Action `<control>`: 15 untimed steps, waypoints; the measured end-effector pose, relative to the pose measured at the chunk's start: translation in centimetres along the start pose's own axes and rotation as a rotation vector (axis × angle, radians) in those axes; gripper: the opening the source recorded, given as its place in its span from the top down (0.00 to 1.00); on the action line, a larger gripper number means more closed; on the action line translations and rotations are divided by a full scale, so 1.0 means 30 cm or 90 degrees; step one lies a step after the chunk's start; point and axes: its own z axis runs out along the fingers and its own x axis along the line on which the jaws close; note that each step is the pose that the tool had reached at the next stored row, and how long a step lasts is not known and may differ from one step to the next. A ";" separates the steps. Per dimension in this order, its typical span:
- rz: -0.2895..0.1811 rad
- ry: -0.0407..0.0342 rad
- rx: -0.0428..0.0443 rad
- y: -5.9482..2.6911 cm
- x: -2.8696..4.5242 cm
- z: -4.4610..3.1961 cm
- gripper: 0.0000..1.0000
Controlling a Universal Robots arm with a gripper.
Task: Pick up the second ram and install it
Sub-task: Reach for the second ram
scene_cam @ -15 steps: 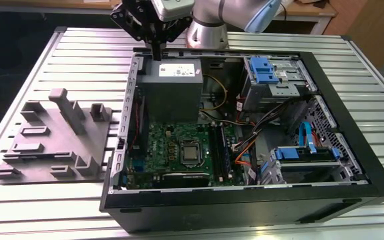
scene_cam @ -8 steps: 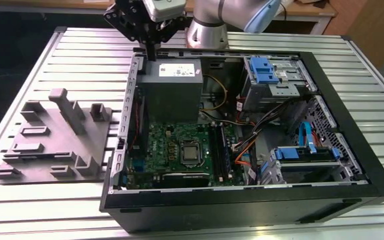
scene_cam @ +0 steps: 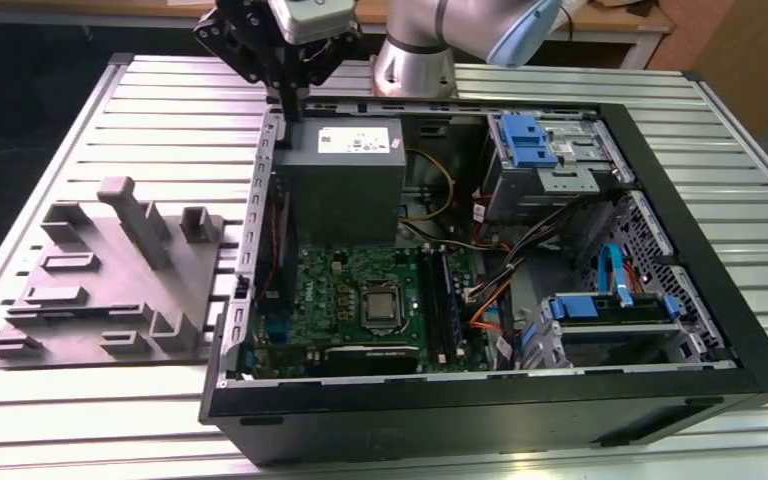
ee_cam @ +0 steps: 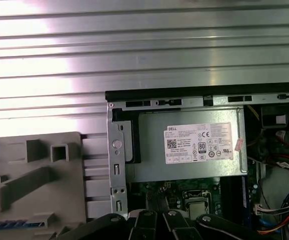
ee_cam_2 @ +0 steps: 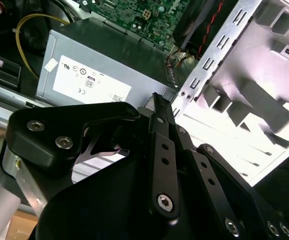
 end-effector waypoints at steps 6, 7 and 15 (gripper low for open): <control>0.000 0.0000 0.0000 -0.002 0.028 0.001 0.90; 0.000 0.0000 0.0000 -0.003 0.033 0.001 0.90; 0.000 0.0000 0.0000 -0.005 0.067 0.003 0.90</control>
